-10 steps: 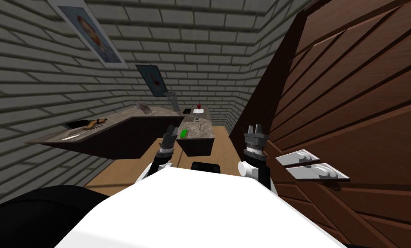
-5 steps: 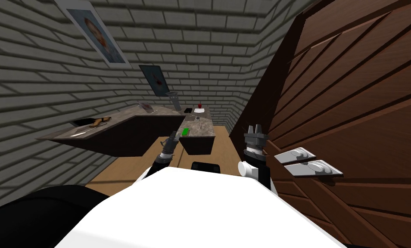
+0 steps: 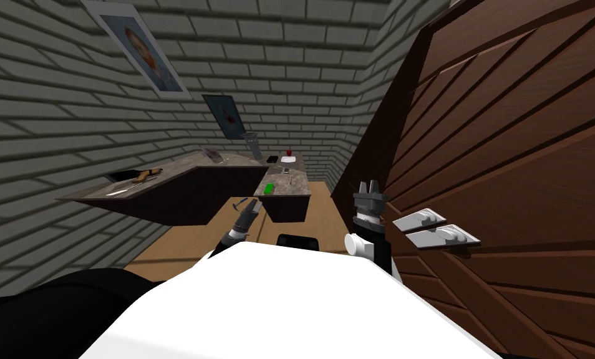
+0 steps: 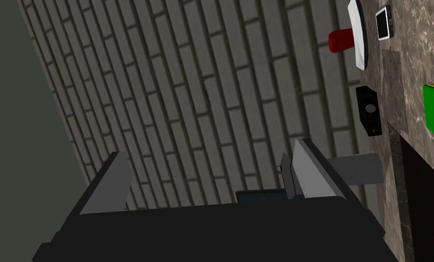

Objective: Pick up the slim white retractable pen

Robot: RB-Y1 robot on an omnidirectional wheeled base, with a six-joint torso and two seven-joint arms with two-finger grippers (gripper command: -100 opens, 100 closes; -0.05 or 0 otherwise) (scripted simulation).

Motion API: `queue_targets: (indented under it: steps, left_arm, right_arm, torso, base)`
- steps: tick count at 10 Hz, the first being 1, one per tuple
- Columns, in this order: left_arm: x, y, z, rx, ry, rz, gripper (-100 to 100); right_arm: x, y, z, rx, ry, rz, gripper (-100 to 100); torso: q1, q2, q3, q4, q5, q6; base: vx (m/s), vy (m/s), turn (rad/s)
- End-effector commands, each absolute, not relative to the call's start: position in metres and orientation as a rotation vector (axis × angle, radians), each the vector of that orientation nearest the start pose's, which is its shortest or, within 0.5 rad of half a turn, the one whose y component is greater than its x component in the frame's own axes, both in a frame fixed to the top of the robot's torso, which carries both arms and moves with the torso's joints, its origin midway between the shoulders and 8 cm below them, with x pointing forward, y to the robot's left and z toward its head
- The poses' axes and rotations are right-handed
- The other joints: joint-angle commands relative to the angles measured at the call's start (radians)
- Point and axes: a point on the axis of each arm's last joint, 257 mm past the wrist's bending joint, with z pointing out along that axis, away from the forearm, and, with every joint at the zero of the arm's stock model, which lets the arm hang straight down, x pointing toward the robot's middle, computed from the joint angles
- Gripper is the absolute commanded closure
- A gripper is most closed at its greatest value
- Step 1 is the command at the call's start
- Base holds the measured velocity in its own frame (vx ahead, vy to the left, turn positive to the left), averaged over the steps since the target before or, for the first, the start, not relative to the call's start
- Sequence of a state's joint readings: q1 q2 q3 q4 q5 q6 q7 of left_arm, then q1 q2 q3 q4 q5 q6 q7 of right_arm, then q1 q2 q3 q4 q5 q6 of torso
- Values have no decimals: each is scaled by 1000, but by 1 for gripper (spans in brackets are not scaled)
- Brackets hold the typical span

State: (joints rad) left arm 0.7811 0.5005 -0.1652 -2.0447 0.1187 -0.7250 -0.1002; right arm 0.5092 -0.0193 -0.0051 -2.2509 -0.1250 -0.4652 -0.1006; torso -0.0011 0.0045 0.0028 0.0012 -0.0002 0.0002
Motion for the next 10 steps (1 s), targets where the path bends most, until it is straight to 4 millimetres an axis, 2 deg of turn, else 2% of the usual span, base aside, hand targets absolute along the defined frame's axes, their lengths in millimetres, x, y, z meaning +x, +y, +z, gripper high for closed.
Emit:
queue_targets:
  steps: [1,2,3,4,5,6,7,8,9,10]
  left_arm:
    - [280,253,-175,-685,1272,-1299,-100]
    - [279,253,-176,-673,1288,-1299,-100]
    - [266,256,-200,-732,1350,-1300,-100]
    - [265,256,-201,-717,1371,-1300,-100]
    - [251,261,-225,-783,1433,-1295,-100]
    - [249,261,-226,-766,1458,-1294,-100]
    - [232,267,-251,-835,1525,-1282,-100]
    - [231,268,-252,-818,1548,-1280,-100]
    - [212,275,-276,-897,1608,-1261,-100]
    - [211,277,-277,-876,1638,-1258,-100]
  right_arm:
    - [352,-297,2,821,564,1447,0]
    - [352,-297,2,821,564,1447,0]
    - [352,-297,2,821,564,1447,0]
    - [352,-297,2,821,564,1447,0]
    - [352,-297,2,821,564,1447,0]
    - [352,-297,2,821,564,1447,0]
    - [352,-297,2,821,564,1446,0]
    - [352,-297,2,821,564,1447,0]
    - [352,-297,2,821,564,1446,0]
    - [352,-297,2,821,564,1447,0]
  torso:
    - [0,0,0,0,0,0]
    - [0,0,0,0,0,0]
    - [0,-1,0,0,0,0]
    - [-1,0,0,0,0,0]
    - [0,-1,-1,0,0,0]
    - [-1,-1,-1,0,0,0]
    - [-1,-1,-1,0,0,0]
    - [-1,-1,-1,0,0,0]
    - [-1,-2,-1,0,0,0]
    - [-1,-2,-1,0,0,0]
  base:
    - [-68,-15,-51]
    - [-51,-19,-23]
    - [-53,-28,-64]
    - [-48,-18,-26]
    - [-55,-29,-77]
    - [-47,-23,-40]
    - [-44,-26,-89]
    - [-36,-25,-49]
    - [-33,-34,-139]
    - [-27,-26,-50]
